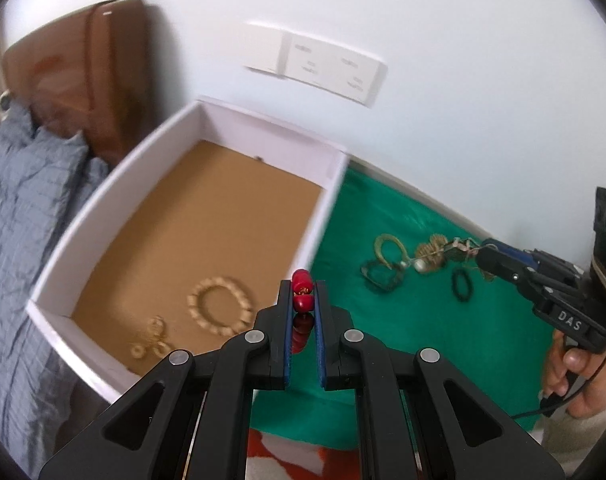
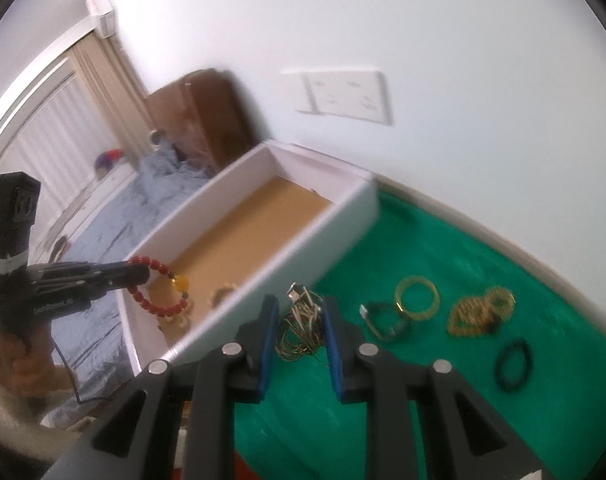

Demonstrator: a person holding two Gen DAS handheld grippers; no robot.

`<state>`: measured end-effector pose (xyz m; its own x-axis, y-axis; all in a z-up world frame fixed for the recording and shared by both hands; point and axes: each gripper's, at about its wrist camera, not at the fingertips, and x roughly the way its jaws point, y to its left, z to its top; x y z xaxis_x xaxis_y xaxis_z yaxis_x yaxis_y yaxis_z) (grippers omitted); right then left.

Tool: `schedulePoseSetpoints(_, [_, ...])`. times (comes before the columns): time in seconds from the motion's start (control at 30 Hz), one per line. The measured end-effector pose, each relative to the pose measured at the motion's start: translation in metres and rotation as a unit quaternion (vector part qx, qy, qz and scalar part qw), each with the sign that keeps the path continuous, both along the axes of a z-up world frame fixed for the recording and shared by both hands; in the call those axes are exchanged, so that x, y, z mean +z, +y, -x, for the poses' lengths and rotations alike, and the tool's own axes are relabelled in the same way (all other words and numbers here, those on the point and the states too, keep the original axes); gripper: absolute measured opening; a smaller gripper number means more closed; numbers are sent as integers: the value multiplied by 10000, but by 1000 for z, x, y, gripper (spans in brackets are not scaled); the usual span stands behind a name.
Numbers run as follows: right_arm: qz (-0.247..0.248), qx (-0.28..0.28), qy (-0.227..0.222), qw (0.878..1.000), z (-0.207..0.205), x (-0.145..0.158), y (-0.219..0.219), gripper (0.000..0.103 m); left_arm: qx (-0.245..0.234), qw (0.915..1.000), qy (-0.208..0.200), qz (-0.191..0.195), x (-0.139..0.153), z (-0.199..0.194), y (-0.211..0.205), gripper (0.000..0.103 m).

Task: Organize jewelry
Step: 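Carry the red bracelet and pearl chain over the white box with both grippers, then open both grippers to drop the red bracelet and pearl chain into the box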

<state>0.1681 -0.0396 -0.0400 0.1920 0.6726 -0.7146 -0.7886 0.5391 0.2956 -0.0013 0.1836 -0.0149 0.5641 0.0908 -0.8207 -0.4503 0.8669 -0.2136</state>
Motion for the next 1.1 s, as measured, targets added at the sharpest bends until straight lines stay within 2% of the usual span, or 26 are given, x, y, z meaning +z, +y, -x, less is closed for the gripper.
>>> schedulePoseSetpoints(0.17, [-188,392,-243,9988,-20,23,52,23,521,9982,-106,-291,14,4,41,7])
schedulePoseSetpoints(0.33, [-96,798,-102,9967,-31,17,109,23,792,9966,14,-230,-4,1,71,7])
schedulePoseSetpoints(0.5, [331,1198,-58,9922,-30,-14,170,23,929,9955,192,-31,-43,-12,90,7])
schedulePoseSetpoints(0.7, [1106,1581,-42,9812,-27,-76,237,23,1279,9908,369,234,-93,-25,111,7])
schedulePoseSetpoints(0.8, [1347,1673,-87,9766,-21,-97,256,23,1454,9872,561,327,-115,-30,124,7])
schedulePoseSetpoints(1.0, [1544,1706,-127,9731,-10,-119,270,25,1744,9806,801,395,-144,-32,142,8])
schedulePoseSetpoints(1.03, [1560,1643,-122,9739,-10,-120,269,27,1850,9783,824,428,-147,-30,145,13])
schedulePoseSetpoints(1.07, [1546,1560,-101,9755,-11,-120,269,40,1956,9759,856,459,-149,-26,147,20])
schedulePoseSetpoints(1.1, [1514,1475,-94,9774,-11,-119,267,56,2045,9736,889,489,-150,-23,150,44])
